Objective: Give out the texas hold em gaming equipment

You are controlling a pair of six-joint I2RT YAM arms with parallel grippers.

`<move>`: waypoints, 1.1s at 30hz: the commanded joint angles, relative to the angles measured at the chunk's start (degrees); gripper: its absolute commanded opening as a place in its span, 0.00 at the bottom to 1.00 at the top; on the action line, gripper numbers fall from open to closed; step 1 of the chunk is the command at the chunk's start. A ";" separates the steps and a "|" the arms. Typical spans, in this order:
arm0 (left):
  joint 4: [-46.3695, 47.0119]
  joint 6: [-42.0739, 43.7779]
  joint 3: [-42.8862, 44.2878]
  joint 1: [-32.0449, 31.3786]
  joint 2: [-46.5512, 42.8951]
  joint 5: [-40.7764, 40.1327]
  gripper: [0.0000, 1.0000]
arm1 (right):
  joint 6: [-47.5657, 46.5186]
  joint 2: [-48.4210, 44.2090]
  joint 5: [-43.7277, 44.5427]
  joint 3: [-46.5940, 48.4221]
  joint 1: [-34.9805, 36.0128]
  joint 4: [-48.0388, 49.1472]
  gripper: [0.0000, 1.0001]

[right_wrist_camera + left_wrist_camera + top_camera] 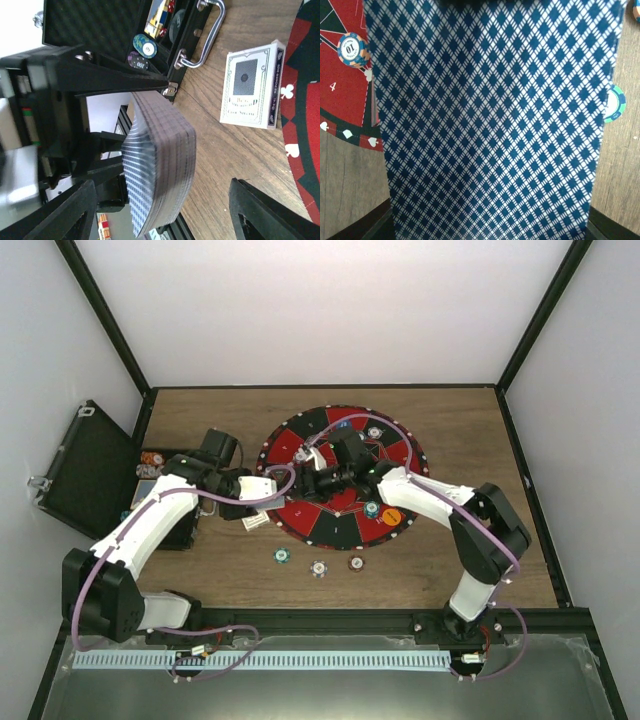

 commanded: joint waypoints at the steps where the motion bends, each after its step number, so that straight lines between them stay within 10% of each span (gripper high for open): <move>1: 0.05 -0.49 2.27 -1.03 -1.27 1.12 0.04 | 1.53 2.58 -2.08 1.36 1.56 2.25 0.74; 25: 3.37 -3.07 2.68 -3.47 -1.54 1.02 0.04 | 18.18 6.51 -11.56 -2.39 2.44 25.66 0.17; 26: 3.72 -3.52 2.70 -3.50 -1.54 1.09 0.12 | 18.53 6.64 -11.65 -2.39 2.51 26.05 0.13; 30: 4.50 -4.92 2.34 -3.52 -2.15 1.40 0.97 | 19.17 6.47 -11.77 -2.63 2.55 27.02 0.04; 33: 4.06 -6.04 2.77 -3.48 -2.81 2.76 1.00 | 19.35 6.27 -11.93 -3.02 2.55 27.71 0.03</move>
